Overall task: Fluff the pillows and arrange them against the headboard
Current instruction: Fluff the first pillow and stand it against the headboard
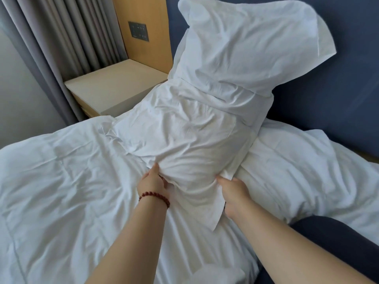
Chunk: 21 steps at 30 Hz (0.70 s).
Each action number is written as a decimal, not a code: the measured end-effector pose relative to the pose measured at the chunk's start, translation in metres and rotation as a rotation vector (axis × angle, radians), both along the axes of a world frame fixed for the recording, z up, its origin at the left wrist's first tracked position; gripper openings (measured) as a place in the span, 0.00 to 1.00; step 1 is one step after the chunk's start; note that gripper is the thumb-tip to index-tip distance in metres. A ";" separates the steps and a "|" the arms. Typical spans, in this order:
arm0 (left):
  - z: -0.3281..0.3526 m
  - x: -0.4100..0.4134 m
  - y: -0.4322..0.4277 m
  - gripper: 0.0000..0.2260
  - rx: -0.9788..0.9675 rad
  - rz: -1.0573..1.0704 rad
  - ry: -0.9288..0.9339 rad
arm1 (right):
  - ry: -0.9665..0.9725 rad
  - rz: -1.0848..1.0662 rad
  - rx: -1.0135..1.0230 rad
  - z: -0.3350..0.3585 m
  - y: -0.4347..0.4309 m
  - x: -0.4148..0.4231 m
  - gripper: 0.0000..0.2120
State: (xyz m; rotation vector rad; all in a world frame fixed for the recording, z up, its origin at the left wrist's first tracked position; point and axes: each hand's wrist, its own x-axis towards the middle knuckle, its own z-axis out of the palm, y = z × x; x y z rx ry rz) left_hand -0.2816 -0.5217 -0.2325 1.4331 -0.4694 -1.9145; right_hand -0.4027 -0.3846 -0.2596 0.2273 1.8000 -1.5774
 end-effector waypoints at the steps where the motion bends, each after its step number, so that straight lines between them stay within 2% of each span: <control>1: 0.000 0.001 -0.003 0.08 0.025 0.011 0.008 | 0.033 -0.034 0.009 0.000 0.001 -0.001 0.10; 2: 0.002 0.002 -0.005 0.07 0.046 0.026 0.019 | 0.076 -0.070 0.052 -0.001 0.003 -0.002 0.07; 4: 0.002 0.003 -0.003 0.09 0.060 0.054 0.035 | 0.092 -0.101 0.110 -0.008 0.010 -0.003 0.10; 10: 0.007 0.011 0.008 0.11 0.003 -0.018 0.094 | -0.079 -0.078 0.030 -0.016 0.017 0.003 0.11; 13: 0.010 0.014 0.003 0.10 0.045 -0.096 0.053 | -0.061 -0.033 0.009 -0.013 0.020 0.004 0.08; 16: 0.009 0.014 0.008 0.09 0.010 -0.010 -0.024 | 0.003 -0.086 0.042 -0.011 0.027 0.002 0.07; 19: 0.012 0.007 0.017 0.08 -0.078 0.093 -0.102 | -0.012 -0.098 0.015 -0.014 0.030 0.000 0.12; 21: 0.021 -0.007 0.028 0.04 -0.135 0.013 -0.119 | 0.109 -0.057 0.034 -0.019 0.029 -0.006 0.20</control>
